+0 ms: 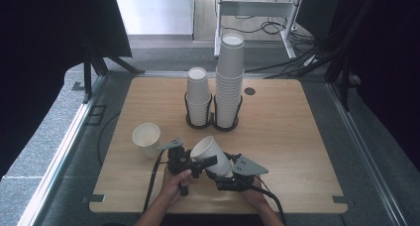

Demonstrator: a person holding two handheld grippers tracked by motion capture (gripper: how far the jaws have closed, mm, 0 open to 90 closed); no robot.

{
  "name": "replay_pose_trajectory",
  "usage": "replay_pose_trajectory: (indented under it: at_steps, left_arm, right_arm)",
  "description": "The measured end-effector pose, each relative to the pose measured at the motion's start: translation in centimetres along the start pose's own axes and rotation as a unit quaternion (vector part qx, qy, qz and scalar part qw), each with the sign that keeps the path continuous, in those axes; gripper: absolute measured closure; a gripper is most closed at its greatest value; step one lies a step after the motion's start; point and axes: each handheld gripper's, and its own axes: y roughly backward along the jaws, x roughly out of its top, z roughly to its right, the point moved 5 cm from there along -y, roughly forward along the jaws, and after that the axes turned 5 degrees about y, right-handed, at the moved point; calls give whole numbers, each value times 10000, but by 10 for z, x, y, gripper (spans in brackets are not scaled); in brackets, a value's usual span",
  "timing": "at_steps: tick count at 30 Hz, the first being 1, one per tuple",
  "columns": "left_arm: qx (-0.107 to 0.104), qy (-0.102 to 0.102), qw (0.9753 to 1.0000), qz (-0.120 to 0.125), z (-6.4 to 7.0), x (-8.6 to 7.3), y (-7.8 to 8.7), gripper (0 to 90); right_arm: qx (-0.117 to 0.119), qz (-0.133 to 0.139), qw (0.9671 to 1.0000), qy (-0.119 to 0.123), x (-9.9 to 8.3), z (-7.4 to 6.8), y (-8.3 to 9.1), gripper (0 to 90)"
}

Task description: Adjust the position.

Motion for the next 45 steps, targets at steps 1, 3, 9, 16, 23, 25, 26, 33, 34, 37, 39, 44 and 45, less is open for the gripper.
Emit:
replay_pose_trajectory:
  at_steps: [1,3,9,16,23,25,26,33,34,37,39,44,45]
  left_arm:
    - [9,-17,10000,26,0,0,-1,86]
    - [16,-52,10000,30,0,0,-2,94]
    - [108,-240,9996,82,1,-2,-3,110]
    - [226,-491,9985,58,3,-4,-4,122]
    - [429,-864,9953,56,6,-4,-3,126]
    - [422,-912,9949,71,8,-3,-2,127]
    - [411,-945,9946,74,9,-3,-1,127]
    - [619,-1268,9899,157,14,3,5,127]
    - [638,-1285,9895,174,14,4,6,127]
    - [723,-1329,9883,213,15,6,9,127]
    - [774,-1349,9876,235,15,7,11,127]
    - [830,-1416,9859,326,16,11,17,127]
    - [852,-1441,9853,348,17,13,18,127]
  right_arm:
    - [-14,-15,10000,1,-1,0,-1,229]
    - [-18,-42,10000,-11,-2,1,-1,228]
    - [-22,-105,9999,0,-4,3,-1,226]
    - [45,-196,9998,15,-5,3,-2,218]
    - [9,-300,9995,57,-7,3,-3,209]
    - [-9,-391,9992,24,-8,4,-3,187]
    - [-28,-439,9990,11,-9,4,-3,178]
    - [-73,-648,9979,51,-12,5,-4,154]
    - [-69,-695,9975,38,-13,5,-4,154]
    - [-98,-793,9968,101,-15,5,-5,151]
    - [-98,-821,9965,126,-15,5,-6,150]
    - [-121,-883,9959,150,-16,6,-6,150]
    - [-130,-893,9958,148,-16,6,-6,151]
